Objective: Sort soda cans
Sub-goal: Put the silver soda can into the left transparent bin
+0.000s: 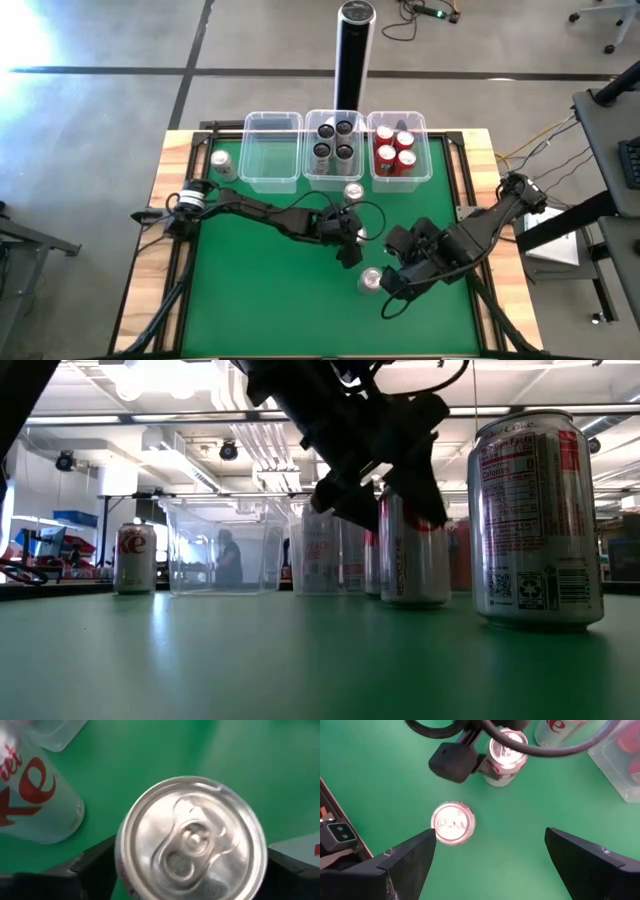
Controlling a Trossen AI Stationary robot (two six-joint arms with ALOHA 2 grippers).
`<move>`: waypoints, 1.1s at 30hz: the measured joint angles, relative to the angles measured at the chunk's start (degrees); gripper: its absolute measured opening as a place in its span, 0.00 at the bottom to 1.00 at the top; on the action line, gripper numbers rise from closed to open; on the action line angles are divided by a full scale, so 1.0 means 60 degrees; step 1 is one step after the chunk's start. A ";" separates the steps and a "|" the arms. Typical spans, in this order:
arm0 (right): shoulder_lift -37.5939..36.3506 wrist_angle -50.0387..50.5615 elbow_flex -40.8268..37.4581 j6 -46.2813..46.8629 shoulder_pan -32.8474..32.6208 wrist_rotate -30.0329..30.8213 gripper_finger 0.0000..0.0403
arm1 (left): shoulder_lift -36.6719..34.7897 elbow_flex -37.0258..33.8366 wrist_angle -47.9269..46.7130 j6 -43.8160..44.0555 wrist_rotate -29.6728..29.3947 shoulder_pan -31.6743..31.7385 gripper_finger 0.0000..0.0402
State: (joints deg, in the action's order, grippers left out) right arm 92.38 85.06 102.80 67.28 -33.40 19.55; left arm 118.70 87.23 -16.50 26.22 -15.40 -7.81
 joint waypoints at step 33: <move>-0.0011 -0.0306 -0.0040 -0.0601 0.0819 0.2281 0.91 | -0.6538 -0.0613 -0.6054 0.0997 -0.4242 0.3428 0.71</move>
State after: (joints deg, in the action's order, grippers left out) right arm 92.31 83.22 102.56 63.68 -28.49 33.23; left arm 79.48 83.55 -52.83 32.20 -40.85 12.76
